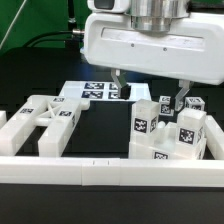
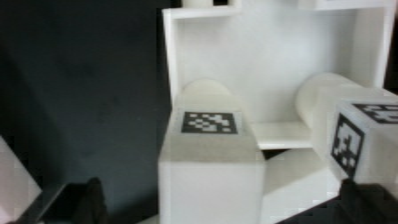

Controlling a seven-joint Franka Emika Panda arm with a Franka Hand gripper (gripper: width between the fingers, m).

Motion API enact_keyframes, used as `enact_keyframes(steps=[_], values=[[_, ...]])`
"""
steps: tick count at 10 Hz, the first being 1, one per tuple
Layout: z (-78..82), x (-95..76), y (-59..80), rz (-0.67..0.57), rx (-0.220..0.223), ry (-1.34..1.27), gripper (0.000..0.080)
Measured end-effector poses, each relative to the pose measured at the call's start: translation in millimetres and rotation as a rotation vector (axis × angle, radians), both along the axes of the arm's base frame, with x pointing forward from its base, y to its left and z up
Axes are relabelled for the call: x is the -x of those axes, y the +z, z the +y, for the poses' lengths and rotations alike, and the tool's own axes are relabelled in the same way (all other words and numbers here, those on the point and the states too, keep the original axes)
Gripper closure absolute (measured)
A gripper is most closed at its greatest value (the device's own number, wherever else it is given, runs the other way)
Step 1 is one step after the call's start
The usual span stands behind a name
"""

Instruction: Assemble chair

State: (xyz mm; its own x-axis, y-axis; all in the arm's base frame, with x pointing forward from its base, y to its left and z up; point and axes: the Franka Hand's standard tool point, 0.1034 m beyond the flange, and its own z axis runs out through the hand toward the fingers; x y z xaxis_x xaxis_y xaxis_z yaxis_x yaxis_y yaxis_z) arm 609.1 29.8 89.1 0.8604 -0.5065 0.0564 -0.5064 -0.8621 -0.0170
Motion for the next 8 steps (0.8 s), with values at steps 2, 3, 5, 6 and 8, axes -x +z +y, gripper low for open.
enact_keyframes(steps=[2, 3, 5, 6, 8], values=[[0.0, 0.3, -0.4, 0.001, 0.000, 0.001, 0.0151], [-2.1, -0.4, -0.3, -0.026, 0.006, 0.048, 0.0151], [0.6, 11.5, -7.0, -0.068, 0.016, 0.074, 0.0151], [7.4, 23.2, -15.3, -0.076, 0.021, 0.061, 0.0151], [6.1, 31.9, -27.8, -0.076, 0.027, 0.057, 0.0151]])
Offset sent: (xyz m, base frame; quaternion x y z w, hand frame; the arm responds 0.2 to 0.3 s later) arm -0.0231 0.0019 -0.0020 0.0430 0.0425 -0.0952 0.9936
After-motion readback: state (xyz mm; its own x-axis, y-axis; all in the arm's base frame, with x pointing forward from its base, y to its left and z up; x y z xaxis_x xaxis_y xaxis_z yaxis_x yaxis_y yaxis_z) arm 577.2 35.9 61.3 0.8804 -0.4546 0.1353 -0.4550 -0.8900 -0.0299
